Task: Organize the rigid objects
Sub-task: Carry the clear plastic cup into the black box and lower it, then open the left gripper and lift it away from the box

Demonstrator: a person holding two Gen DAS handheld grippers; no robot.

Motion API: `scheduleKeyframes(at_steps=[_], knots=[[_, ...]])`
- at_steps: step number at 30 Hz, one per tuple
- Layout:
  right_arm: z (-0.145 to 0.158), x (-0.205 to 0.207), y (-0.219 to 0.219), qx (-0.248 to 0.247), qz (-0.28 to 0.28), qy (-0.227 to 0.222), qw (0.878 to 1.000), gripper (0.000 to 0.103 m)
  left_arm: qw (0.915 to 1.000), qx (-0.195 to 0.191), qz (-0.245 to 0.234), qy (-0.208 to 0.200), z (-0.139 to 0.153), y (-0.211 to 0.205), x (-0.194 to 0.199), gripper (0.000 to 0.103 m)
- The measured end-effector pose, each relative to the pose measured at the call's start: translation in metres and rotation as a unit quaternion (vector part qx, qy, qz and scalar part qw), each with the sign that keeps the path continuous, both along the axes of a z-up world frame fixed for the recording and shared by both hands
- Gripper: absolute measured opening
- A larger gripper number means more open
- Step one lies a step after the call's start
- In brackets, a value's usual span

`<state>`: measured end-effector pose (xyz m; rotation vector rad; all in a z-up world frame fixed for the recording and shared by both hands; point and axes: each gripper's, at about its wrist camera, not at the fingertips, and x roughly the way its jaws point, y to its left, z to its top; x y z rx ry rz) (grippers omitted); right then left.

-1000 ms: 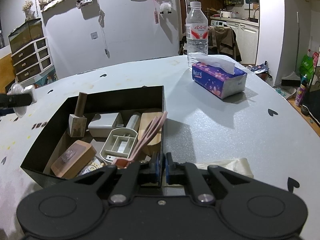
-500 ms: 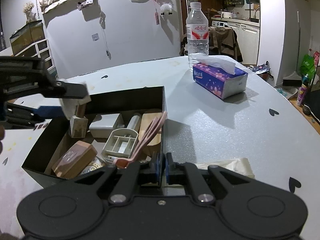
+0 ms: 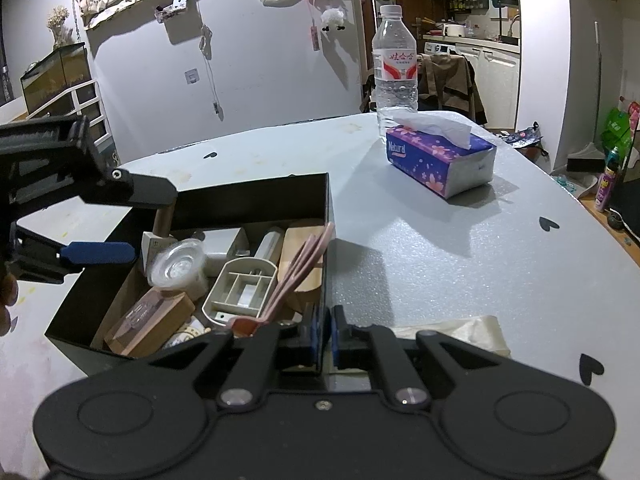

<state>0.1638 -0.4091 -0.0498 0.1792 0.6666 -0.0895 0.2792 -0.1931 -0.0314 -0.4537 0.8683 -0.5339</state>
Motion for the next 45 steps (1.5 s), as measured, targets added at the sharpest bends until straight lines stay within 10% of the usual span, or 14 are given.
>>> scheduleKeyframes(at_steps=[29,45], knots=[[0.001,0.000,0.004,-0.011,0.001,0.000,1.000,0.007,0.9899,0.108,-0.021,-0.089,0.035,0.017,-0.045,0.084],[0.010,-0.006,0.009,-0.032,0.000,-0.006,0.999,0.007,0.9646,0.192,0.015,-0.180,0.050,0.047,-0.088,0.103]])
